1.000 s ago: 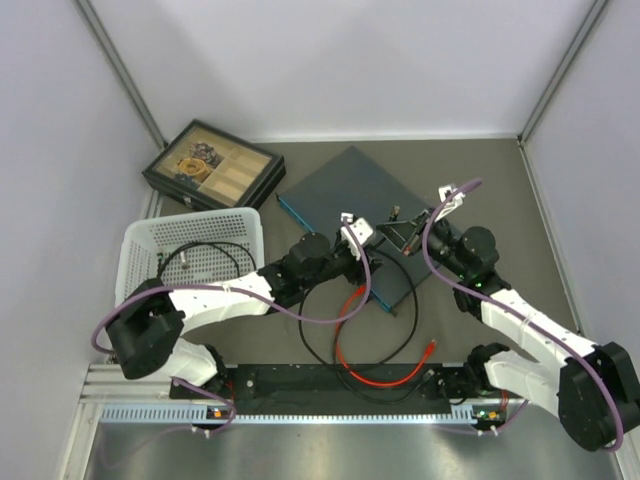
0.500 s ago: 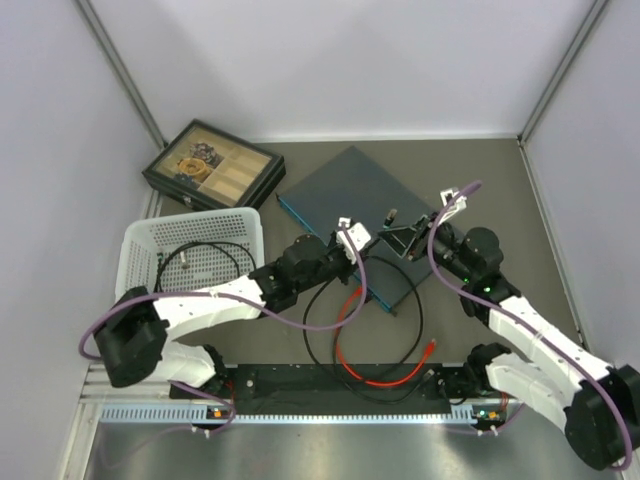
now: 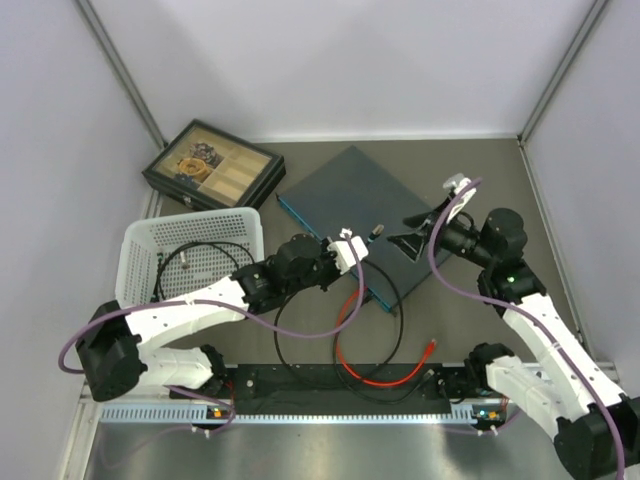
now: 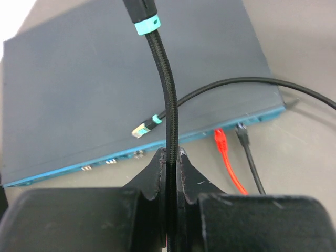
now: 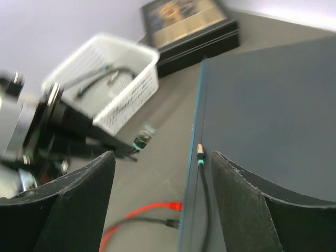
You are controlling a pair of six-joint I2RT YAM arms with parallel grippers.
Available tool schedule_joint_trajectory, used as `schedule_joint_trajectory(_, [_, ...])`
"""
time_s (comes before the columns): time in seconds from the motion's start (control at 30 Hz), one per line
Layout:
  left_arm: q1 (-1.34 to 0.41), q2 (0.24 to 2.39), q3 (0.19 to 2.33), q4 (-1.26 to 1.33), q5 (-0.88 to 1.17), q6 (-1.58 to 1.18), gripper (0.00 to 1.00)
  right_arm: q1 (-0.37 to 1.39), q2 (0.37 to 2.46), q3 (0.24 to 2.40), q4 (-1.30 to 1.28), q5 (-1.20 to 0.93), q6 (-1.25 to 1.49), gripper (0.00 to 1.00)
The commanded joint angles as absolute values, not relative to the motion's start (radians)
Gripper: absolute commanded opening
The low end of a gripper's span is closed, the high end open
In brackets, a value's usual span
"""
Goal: Insert the plug into the switch port
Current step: Pick up the connector from the center of the board.
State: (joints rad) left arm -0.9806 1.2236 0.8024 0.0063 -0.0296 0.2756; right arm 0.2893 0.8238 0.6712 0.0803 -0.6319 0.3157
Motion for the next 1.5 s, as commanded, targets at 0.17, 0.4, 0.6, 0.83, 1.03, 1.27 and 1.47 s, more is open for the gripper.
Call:
schedule_joint_trajectory(0.17, [-0.888,1.186,0.931,-0.187,0.279,0.224,0.0,0.282,0.975,0.853,-0.142,-1.078,-0.373,0.72])
schedule_joint_trajectory(0.4, [-0.85,1.178,0.954,-0.244,0.379,0.238,0.0,0.281,1.114,1.073,-0.461,-1.222,-0.644,0.63])
schedule_joint_trajectory(0.6, [-0.848,1.169,0.959,-0.249,0.405,0.255,0.0,0.282,1.193,1.118,-0.514,-1.252,-0.692,0.61])
schedule_joint_trajectory(0.83, [-0.848,1.17,0.962,-0.252,0.419,0.265,0.0,0.285,1.25,1.157,-0.575,-1.301,-0.71,0.52])
schedule_joint_trajectory(1.03, [-0.848,1.177,0.96,-0.253,0.425,0.271,0.0,0.304,1.279,1.166,-0.594,-1.308,-0.69,0.47])
schedule_joint_trajectory(1.27, [-0.848,1.175,0.96,-0.252,0.426,0.27,0.0,0.322,1.33,1.201,-0.621,-1.296,-0.663,0.4])
schedule_joint_trajectory(1.47, [-0.85,1.175,0.954,-0.25,0.42,0.273,0.0,0.331,1.332,1.212,-0.627,-1.296,-0.643,0.27])
